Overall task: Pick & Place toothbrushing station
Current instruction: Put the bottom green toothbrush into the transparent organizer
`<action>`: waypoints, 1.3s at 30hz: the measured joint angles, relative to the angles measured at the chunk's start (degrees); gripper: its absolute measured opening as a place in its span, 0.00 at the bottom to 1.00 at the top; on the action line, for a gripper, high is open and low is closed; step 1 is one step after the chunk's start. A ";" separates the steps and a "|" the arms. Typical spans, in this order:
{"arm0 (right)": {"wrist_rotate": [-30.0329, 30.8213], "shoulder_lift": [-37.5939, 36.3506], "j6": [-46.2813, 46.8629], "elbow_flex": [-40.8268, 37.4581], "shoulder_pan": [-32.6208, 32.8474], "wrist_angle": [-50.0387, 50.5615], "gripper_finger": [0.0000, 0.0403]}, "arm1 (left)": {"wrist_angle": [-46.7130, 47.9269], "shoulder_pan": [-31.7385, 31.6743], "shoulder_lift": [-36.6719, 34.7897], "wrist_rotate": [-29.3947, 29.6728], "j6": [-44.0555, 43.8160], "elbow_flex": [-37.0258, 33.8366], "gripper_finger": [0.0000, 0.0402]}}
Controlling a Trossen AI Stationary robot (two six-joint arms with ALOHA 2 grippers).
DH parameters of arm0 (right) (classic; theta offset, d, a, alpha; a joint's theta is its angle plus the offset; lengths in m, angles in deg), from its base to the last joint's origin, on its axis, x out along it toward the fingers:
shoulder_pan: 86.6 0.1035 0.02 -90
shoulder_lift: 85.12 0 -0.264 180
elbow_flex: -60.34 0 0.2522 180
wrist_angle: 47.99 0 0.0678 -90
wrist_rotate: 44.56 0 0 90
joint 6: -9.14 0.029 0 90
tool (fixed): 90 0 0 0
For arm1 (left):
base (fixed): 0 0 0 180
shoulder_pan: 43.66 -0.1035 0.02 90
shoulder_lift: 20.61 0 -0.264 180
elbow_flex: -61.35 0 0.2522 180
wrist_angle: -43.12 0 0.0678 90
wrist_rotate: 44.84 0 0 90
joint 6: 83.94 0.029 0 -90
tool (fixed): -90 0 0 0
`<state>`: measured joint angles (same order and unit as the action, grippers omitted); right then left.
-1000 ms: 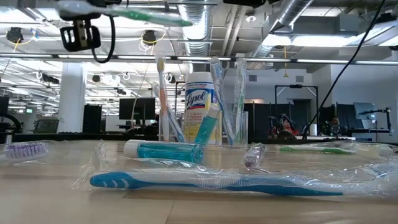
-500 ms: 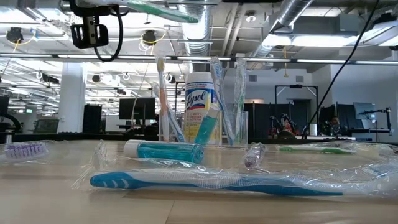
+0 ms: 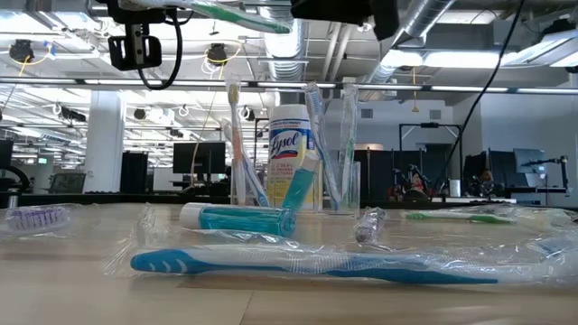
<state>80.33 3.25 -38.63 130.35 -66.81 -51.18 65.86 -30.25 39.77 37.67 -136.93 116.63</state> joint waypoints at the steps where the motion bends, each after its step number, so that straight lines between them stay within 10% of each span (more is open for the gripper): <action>1: 0.24 1.08 -0.58 0.82 0.17 0.05 0.31 | 0.00 0.00 0.00 0.01 0.00 0.00 0.00; 19: 14.56 15.98 -17.21 13.01 1.24 0.74 0.31 | -0.04 0.07 0.00 -0.78 0.00 -0.02 0.00; 39: 14.68 15.96 -15.20 13.25 0.90 3.01 0.13 | -0.11 0.07 0.00 -1.37 0.03 -0.02 0.00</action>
<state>95.02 19.21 -53.82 143.59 -65.90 -48.17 65.75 -30.18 39.77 36.30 -136.90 116.60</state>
